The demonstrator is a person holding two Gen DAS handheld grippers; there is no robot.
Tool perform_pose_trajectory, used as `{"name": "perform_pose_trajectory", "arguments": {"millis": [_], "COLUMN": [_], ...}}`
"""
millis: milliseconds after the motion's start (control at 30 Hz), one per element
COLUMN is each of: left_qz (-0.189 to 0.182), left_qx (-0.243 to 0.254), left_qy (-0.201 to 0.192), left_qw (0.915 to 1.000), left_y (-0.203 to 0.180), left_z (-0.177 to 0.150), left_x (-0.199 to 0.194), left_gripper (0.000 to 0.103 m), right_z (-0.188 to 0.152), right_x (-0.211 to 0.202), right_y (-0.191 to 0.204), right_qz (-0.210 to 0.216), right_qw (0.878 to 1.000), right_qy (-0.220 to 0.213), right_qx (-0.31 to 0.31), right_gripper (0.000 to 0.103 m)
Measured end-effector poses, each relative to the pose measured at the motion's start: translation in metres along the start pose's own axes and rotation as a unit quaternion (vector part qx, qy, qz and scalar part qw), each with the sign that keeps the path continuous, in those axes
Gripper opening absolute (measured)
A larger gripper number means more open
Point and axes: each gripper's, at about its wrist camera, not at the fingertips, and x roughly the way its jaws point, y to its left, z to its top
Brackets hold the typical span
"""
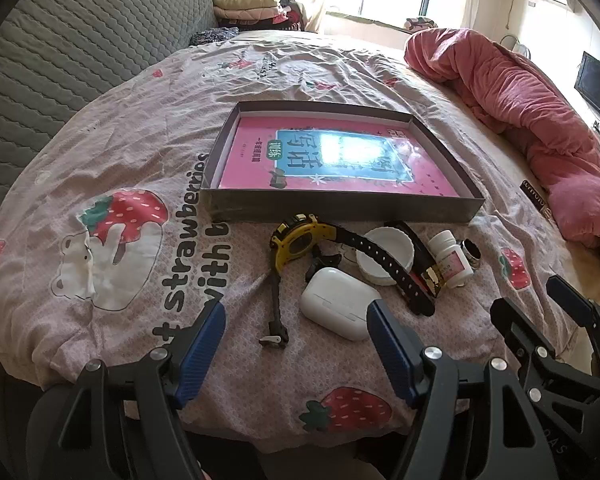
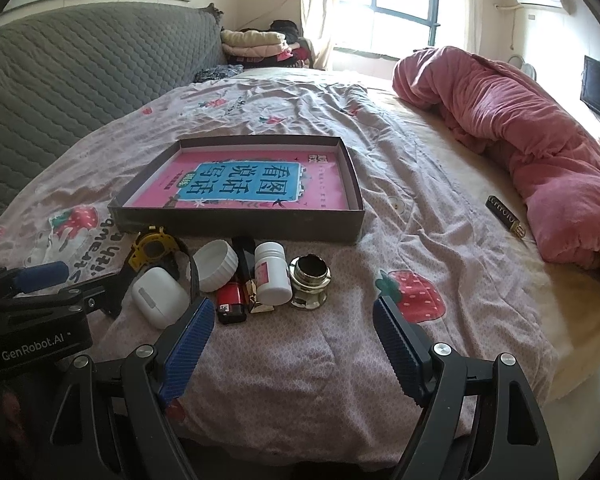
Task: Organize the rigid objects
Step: 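Move left gripper to the yellow-black watch while right gripper approaches the silver metal cup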
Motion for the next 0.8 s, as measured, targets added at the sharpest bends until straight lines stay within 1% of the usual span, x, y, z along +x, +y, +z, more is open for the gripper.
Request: {"name": "perform_pose_trajectory", "arguments": {"millis": [433, 800], "left_qz": [0.001, 0.000], "left_qx": [-0.002, -0.012], "left_qy": [-0.001, 0.007], "left_qw": [1.0000, 0.9999], "left_y": [0.0025, 0.0071], "left_z": [-0.0006, -0.0002], "left_x": [-0.0007, 0.0028], "left_gripper": [0.073, 0.073], "right_z": [0.0004, 0.0004], "right_x": [-0.0019, -0.0002], "right_y": [0.0013, 0.0004], "right_qz": [-0.001, 0.000], "right_qw": [1.000, 1.000], "right_qy": [-0.002, -0.001], "right_qx": [-0.001, 0.002], "right_gripper": [0.082, 0.082]}}
